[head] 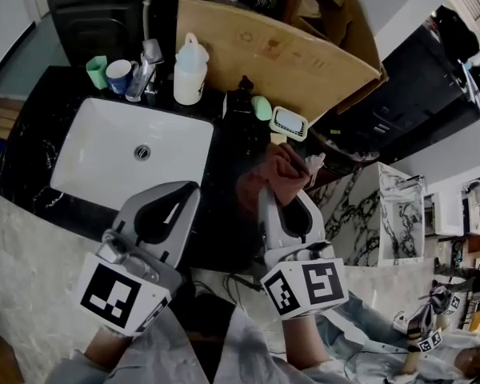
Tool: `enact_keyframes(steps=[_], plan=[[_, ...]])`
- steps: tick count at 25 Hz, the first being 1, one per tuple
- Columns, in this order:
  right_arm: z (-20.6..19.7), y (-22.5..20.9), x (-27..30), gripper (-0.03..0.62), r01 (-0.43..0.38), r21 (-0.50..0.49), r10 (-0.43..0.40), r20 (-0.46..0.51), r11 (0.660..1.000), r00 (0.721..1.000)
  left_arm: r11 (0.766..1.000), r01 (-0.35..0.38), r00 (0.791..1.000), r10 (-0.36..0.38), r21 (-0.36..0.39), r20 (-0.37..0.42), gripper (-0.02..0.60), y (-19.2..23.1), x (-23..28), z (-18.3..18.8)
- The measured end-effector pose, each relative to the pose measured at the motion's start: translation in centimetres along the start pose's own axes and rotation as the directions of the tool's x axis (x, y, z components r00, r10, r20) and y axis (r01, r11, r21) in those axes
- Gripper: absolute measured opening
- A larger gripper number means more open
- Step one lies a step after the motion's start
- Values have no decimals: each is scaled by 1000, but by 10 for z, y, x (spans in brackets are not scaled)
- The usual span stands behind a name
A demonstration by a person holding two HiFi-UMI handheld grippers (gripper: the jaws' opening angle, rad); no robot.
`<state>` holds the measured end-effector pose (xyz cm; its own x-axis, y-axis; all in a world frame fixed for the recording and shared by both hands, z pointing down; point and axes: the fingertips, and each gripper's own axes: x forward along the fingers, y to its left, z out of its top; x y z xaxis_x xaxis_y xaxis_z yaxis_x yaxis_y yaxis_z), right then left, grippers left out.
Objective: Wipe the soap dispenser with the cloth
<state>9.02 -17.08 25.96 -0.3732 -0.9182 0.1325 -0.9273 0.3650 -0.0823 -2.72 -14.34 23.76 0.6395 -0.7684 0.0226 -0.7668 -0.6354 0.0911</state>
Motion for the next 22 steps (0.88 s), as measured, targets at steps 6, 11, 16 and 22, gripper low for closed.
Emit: enact_keyframes(steps=[6, 11, 16, 22], plan=[[4, -4, 51, 75, 12, -21, -12, -4, 1000, 1000, 1000, 21, 1000, -22, -20, -18, 3, 29, 16, -8], [0, -14, 86, 75, 46, -34, -47, -18, 998, 999, 999, 40, 998, -42, -34, -38, 3, 46, 26, -20], [-8, -25, 113, 75, 80, -26, -81, -36, 996, 996, 998, 59, 997, -60, -38, -39, 3, 61, 33, -25], [-20, -39, 132, 75, 111, -33, -113, -72, 993, 991, 996, 68, 996, -71, -55, -54, 3, 69, 39, -31]])
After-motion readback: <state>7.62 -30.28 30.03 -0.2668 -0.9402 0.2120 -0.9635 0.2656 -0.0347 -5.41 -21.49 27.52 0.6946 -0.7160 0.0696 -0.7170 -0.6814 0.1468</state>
